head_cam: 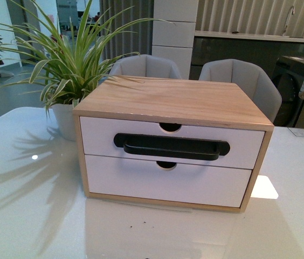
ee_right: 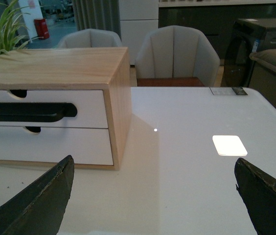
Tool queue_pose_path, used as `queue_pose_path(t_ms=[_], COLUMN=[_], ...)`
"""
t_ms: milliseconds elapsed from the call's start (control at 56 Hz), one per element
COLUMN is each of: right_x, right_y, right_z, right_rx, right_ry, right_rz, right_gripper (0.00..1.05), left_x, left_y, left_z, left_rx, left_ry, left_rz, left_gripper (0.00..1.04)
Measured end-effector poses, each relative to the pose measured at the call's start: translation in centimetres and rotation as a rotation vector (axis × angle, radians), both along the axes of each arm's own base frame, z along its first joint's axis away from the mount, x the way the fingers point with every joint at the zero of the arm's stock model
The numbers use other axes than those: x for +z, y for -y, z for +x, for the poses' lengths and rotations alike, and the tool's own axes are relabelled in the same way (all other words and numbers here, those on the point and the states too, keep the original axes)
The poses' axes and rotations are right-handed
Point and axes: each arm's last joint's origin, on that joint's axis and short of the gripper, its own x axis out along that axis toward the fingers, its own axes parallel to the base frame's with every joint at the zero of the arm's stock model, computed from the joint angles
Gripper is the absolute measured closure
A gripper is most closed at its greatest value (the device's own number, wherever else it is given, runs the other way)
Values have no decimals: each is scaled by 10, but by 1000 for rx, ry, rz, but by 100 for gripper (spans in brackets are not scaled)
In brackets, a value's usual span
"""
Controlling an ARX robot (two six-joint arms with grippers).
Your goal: Pull drawer
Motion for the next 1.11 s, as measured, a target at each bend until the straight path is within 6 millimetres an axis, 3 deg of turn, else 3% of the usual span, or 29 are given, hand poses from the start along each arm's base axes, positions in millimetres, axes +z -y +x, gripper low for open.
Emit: queue_pose_path(t_ms=[1107], right_x=[0], right_y=[0], right_z=[0], right_rx=[0], right_ry=[0], right_rz=[0], right_gripper=[9], left_x=[0], left_y=[0], left_z=[0], left_rx=[0], left_ry=[0], left_rz=[0], left_gripper=[7])
